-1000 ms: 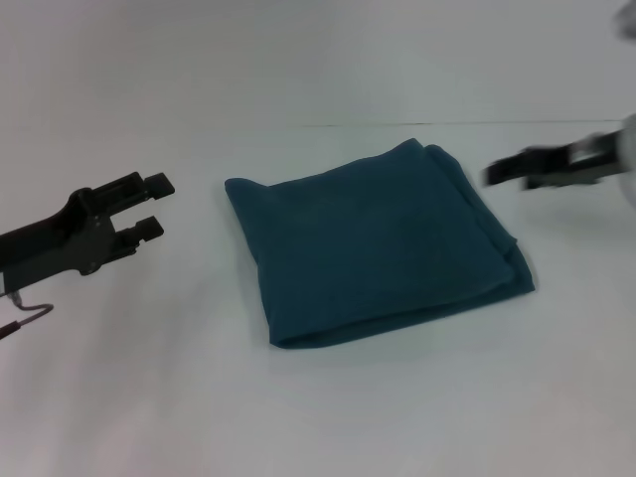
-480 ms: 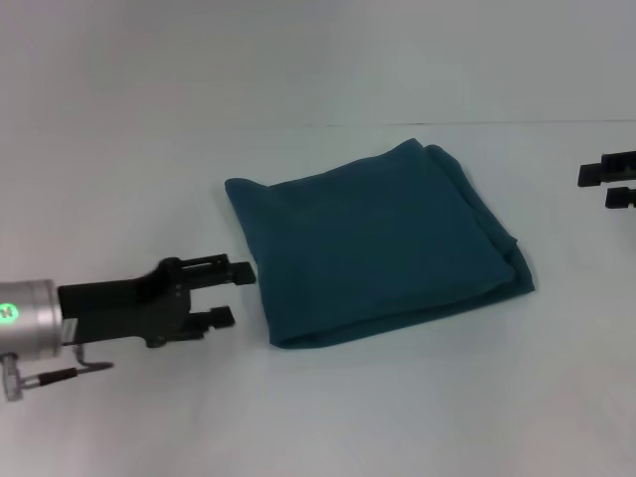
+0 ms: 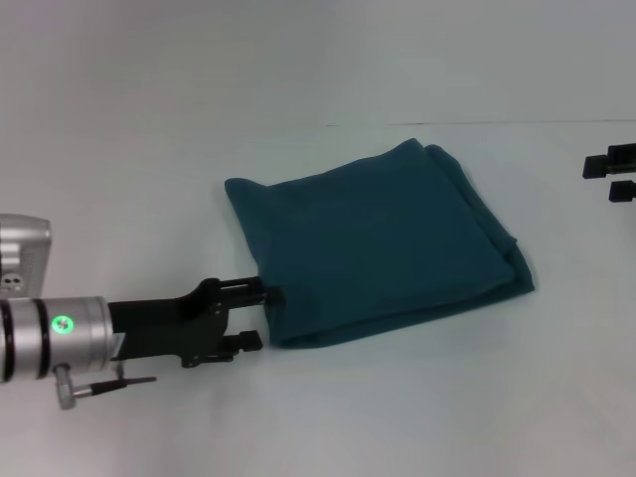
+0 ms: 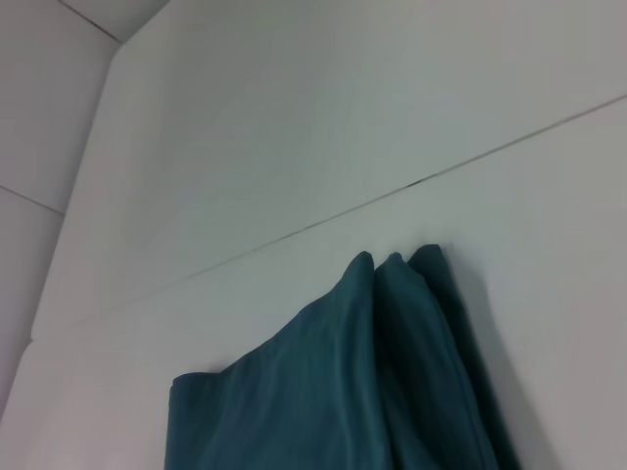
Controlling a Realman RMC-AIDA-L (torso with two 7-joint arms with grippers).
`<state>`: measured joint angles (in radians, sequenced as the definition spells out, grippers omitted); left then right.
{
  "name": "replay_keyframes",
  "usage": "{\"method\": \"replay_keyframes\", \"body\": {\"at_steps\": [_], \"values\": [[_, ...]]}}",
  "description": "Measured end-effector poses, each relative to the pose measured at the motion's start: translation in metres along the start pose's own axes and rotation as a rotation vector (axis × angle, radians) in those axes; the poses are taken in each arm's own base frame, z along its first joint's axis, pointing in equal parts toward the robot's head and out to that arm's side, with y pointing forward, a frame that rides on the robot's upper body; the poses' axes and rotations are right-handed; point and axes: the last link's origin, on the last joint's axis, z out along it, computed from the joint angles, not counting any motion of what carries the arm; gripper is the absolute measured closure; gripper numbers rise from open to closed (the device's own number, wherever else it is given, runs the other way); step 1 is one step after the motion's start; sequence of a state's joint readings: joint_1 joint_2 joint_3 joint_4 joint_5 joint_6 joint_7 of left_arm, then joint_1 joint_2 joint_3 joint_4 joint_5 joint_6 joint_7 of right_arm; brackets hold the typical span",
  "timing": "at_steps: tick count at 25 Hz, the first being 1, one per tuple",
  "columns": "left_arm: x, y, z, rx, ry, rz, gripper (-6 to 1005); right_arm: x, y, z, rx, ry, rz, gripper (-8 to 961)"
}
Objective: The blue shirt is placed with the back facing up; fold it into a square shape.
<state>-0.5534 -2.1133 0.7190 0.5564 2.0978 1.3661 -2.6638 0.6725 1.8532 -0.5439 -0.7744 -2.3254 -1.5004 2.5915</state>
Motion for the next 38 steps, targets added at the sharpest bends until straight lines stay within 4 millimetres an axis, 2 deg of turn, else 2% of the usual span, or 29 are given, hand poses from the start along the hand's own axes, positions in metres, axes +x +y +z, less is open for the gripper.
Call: {"method": "replay_keyframes", "body": {"at_steps": [5,15,27,38], "values": [[0.0,-0.001,0.01,0.008,0.016,-0.015,230,0.0,0.001,0.001,-0.002,0.001,0.001,285],[-0.002,-0.008,0.016,0.023,0.044,-0.041,235,0.001,-0.004,-0.002,-0.003,-0.011,0.021,285],[-0.008,-0.007,0.029,0.026,0.029,-0.044,241,0.001,-0.004,-0.003,-0.007,-0.017,0.027,282],[-0.008,-0.011,0.029,0.04,0.039,-0.046,644,0.002,-0.006,-0.005,-0.01,-0.022,0.036,279]]}}
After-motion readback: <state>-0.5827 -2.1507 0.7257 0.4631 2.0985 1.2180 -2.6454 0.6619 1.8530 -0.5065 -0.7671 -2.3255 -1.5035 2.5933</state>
